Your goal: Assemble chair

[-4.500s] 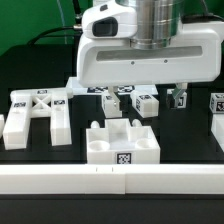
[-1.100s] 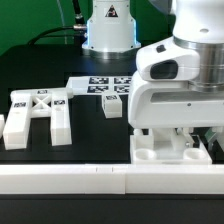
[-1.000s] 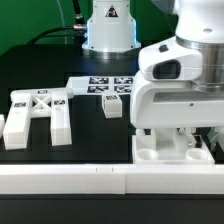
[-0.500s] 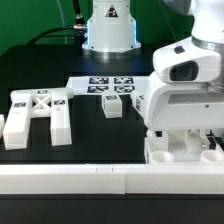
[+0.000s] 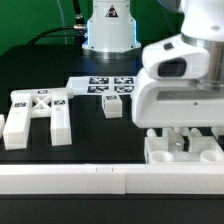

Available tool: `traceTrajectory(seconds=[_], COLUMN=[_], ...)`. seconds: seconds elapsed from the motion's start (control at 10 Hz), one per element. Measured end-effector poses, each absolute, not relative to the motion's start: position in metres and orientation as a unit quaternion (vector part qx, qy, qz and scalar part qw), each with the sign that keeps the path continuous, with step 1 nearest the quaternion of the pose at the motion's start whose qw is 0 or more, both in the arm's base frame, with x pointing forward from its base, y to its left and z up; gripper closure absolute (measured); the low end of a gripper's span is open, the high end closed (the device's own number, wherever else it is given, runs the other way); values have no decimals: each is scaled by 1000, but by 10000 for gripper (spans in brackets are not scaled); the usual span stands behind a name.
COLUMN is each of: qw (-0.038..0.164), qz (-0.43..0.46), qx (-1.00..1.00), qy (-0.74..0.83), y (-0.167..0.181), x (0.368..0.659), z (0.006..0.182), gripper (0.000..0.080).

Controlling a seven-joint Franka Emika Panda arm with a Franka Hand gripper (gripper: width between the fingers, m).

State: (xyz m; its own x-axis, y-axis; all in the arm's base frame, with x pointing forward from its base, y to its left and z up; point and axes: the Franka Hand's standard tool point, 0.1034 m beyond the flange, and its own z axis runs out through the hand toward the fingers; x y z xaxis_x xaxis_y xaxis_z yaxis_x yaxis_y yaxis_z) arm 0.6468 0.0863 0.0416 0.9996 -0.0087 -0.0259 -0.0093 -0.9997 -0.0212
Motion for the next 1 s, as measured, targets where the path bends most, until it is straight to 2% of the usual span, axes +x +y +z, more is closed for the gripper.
traceTrajectory(seconds=[0.1,0.2,0.4,0.8,1.0], qw=[11,11,12,10,8], qz=[13,12,9,12,24], qx=[-1000,-1000,-1000,-999,-996], qy=[-6,-14,-26,-35,-87], y=[82,78,75,74,61], x=[642,636,620,618,583], z=[49,60,72,69,69], gripper=[202,166,153,151,151])
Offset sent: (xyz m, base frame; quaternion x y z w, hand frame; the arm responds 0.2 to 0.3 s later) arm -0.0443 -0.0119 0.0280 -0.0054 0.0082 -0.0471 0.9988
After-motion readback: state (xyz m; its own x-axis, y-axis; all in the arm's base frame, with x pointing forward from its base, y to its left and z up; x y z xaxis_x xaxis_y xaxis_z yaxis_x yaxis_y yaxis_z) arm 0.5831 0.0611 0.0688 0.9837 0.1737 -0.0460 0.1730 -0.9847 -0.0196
